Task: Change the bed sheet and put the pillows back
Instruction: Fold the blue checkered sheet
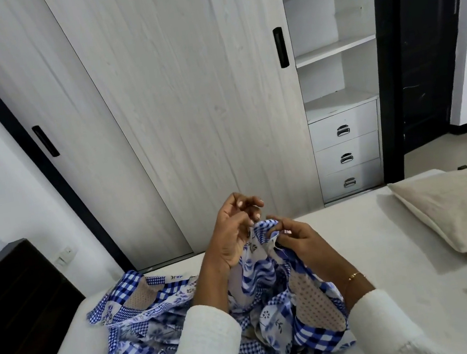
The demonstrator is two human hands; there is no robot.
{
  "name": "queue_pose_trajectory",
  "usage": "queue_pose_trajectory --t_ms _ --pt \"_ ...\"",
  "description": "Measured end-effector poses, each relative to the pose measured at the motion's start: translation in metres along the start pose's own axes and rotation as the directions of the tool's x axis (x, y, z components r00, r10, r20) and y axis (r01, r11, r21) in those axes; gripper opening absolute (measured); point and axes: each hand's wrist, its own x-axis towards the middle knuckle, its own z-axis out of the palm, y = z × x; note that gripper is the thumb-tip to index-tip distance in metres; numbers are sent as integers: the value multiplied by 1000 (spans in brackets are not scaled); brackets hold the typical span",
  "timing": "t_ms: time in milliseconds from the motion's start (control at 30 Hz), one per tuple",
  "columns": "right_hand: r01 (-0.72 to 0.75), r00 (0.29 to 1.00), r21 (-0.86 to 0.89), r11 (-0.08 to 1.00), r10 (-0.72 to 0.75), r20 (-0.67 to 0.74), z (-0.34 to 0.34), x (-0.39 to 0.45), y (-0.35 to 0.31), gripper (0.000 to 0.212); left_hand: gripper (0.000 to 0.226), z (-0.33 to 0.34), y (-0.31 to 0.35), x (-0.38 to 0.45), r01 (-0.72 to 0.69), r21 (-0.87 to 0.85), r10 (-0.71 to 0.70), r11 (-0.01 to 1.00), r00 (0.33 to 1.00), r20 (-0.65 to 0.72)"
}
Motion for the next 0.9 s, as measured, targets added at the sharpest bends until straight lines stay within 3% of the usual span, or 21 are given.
queue_pose_trajectory --t_ms 100,167,267,367,433,533,767,900 --pt "22 999 79 997 -18 -43 2 -2 4 20 37 -1 -6 -3 32 231 -23 972 999 -41" --pt "54 997 148 988 -44 -67 0 -3 3 23 30 -2 -11 -4 82 422 -37 903 993 -115" --pt "85 996 157 984 -81 -26 -5 -3 4 22 14 -3 -19 -11 278 473 -203 836 958 -204" --pt "75 996 144 987 -81 36 -7 -5 4 11 44 -1 -26 -21 438 515 -349 737 899 -265" --pt "58 996 155 986 -68 61 -7 -6 4 13 44 1 -31 -26 384 481 -309 788 923 -231" --pt "30 998 186 982 -39 46 -10 -6 6 24 23 6 -38 -32 254 360 -180 898 957 -226" --pt "87 992 -72 994 -93 -84 -15 -7 1 16 23 12 -48 -25 163 420 78 893 862 -501" --pt "95 994 -116 989 -99 -35 -11 -9 -9 8 25 20 -54 -26 112 346 77 931 869 -489"
